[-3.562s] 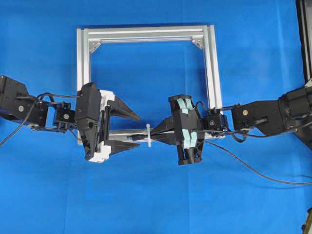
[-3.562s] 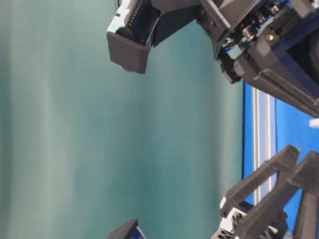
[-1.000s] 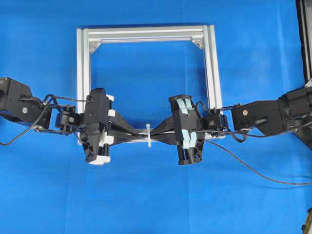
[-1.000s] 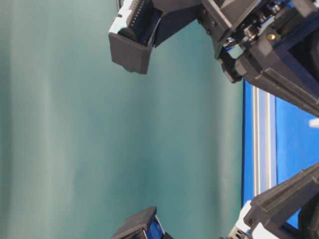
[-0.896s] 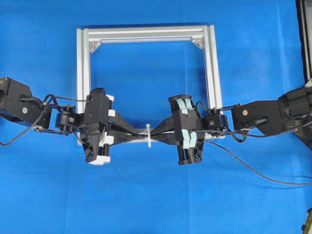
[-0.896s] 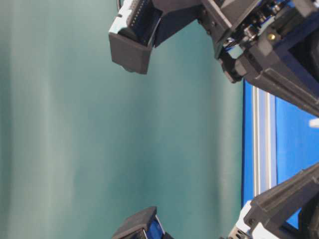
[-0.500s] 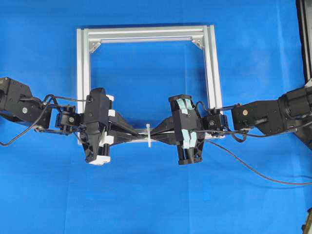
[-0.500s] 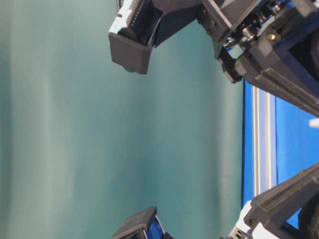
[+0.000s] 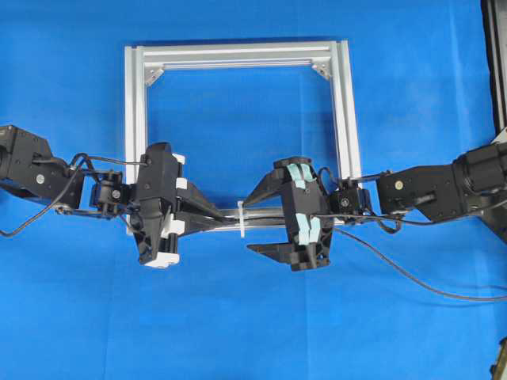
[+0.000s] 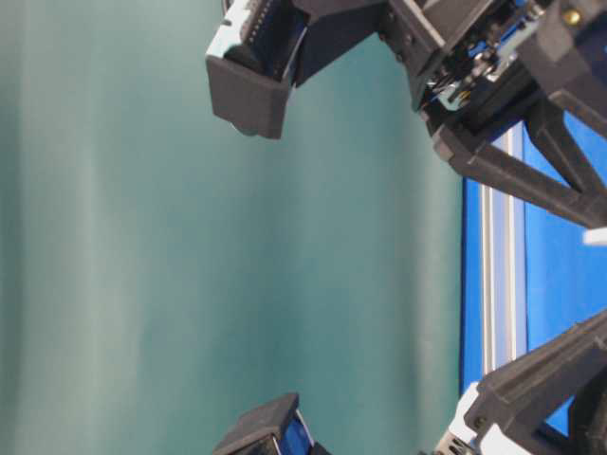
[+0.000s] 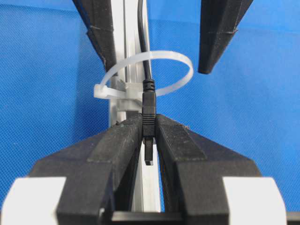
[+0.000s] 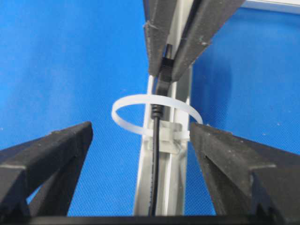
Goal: Insert the wire through the string loop located in the center.
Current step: 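Open the right gripper and pull the cable leftward with the left gripper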
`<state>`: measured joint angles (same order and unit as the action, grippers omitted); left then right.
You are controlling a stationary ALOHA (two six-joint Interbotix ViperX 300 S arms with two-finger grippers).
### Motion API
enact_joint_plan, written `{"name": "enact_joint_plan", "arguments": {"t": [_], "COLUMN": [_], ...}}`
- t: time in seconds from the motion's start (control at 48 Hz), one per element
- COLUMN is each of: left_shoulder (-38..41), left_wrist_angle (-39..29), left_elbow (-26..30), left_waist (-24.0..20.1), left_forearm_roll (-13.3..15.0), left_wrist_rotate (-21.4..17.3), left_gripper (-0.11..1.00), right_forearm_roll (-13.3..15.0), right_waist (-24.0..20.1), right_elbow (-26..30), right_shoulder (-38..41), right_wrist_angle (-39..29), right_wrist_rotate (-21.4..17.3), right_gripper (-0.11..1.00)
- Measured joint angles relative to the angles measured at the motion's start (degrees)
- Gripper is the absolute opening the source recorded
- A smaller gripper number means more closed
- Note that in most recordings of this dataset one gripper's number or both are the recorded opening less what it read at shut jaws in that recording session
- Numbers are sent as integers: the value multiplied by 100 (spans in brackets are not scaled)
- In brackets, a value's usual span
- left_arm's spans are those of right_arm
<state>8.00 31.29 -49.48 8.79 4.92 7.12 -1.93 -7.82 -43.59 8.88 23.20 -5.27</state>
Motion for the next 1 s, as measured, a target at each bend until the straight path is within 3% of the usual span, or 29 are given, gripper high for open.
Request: {"name": "enact_joint_plan", "arguments": {"t": [0.396,1.0], "left_shoulder": [-53,-1696], "left_wrist_angle": [0,0], "left_elbow": [-167,-1942], "left_waist": [-9,-9], "left_forearm_roll": [0,0], "left_wrist_rotate": [-9,35], "left_gripper": [8,8], "right_forearm_roll": [0,0], "right_waist": [-9,-9], "right_elbow": [0,9], "right_shoulder": [0,0], "right_wrist_angle": [-9,-18], "right_wrist_rotate": [9,9], "right_gripper": [88,88]}}
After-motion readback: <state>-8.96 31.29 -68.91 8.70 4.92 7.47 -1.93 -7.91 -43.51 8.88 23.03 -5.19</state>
